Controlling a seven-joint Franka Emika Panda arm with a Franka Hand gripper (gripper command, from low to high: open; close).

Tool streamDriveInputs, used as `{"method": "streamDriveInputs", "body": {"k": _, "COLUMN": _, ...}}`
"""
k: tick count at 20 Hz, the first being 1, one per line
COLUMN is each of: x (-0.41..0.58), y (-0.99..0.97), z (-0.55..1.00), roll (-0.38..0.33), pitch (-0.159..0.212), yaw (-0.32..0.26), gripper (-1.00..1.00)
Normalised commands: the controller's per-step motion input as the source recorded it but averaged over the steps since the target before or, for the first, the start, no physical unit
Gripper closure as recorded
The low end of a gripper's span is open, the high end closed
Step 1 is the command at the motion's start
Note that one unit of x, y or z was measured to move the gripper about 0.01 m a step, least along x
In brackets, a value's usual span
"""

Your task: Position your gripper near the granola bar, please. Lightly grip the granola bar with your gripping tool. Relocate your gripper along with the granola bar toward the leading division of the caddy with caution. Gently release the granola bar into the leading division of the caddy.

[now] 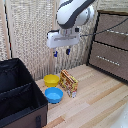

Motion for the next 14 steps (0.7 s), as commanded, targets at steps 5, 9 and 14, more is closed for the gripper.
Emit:
{"method": "streamDriveInputs", "body": {"k": 5, "x": -0.173, "y": -0.52, "z": -0.39, "roll": 0.003, "pitch": -0.021, "yaw": -0.037, "gripper": -1.0}}
{"method": "streamDriveInputs", "body": {"k": 9, "x": -0.18, "y": -0.5, "z": -0.46, "roll": 0.001, "pitch": -0.025, "yaw": -0.041, "gripper": -1.0}}
{"method": "streamDriveInputs", "body": {"k": 14, "x": -0.205, "y": -0.28, "z": -0.42, "roll": -0.003, "pitch": 0.0, "yaw": -0.042, "gripper": -1.0}}
